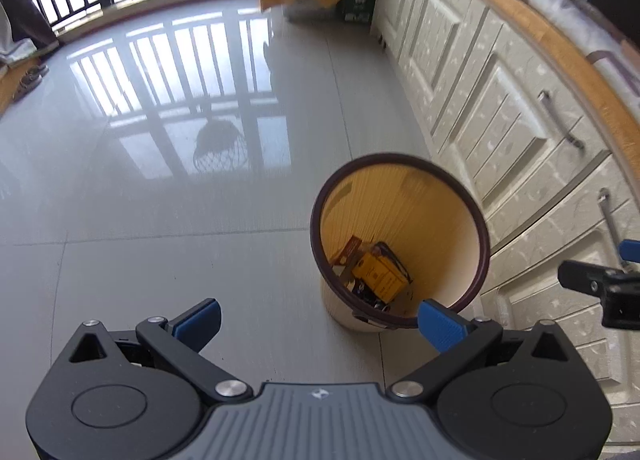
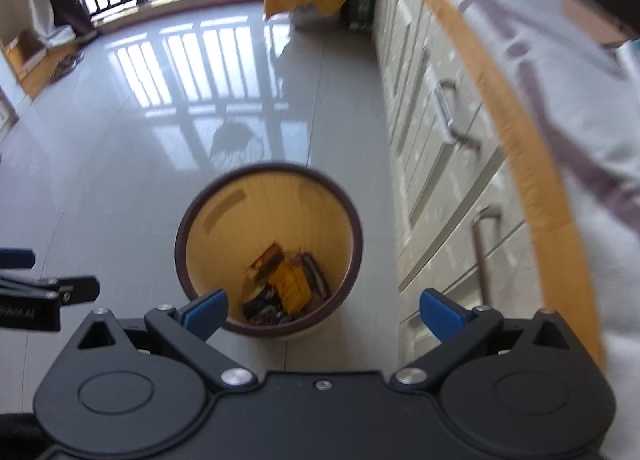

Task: Collect trash
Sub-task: 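Move both tools back to the trash on the mattress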

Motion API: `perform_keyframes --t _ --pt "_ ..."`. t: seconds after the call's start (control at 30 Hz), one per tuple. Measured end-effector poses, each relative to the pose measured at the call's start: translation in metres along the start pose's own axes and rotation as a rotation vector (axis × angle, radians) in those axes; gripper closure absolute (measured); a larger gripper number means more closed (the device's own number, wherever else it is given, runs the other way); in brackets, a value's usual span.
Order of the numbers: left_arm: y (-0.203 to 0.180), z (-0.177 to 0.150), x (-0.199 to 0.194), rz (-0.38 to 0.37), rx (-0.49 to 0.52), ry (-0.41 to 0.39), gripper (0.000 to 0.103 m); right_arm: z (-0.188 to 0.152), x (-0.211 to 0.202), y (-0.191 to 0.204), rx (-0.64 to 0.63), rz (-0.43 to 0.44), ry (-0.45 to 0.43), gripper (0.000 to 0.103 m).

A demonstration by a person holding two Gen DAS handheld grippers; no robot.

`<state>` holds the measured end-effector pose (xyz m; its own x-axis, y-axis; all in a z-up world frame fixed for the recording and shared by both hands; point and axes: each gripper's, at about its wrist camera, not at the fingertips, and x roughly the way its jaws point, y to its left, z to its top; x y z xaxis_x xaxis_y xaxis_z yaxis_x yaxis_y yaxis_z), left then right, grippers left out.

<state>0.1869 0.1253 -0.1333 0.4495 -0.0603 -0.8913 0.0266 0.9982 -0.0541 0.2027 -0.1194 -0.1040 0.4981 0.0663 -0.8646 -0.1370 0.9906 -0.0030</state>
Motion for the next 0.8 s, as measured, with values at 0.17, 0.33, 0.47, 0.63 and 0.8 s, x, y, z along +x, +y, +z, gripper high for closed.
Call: perform_keyframes --t 0.17,0.33,0.47,0.63,0.8 --pt "-0.004 -0.002 -0.031 0.003 0.003 -0.073 0.000 0.002 -0.027 0.001 0.013 0.002 -0.072 0.000" --pt "-0.009 -0.001 -0.063 0.003 -0.006 -0.166 0.000 0.003 -0.058 0.004 0.005 0.001 -0.167 0.000" --pt "-0.018 0.004 -0.091 -0.002 0.005 -0.249 0.000 0.004 -0.086 0.001 -0.001 0.003 -0.255 0.000" --pt "-0.035 0.014 -0.123 -0.029 0.025 -0.349 0.000 0.007 -0.121 -0.008 0.011 -0.006 -0.341 0.000" --pt "-0.059 0.022 -0.154 -0.069 0.044 -0.456 0.000 0.010 -0.156 -0.018 0.029 -0.014 -0.417 0.000"
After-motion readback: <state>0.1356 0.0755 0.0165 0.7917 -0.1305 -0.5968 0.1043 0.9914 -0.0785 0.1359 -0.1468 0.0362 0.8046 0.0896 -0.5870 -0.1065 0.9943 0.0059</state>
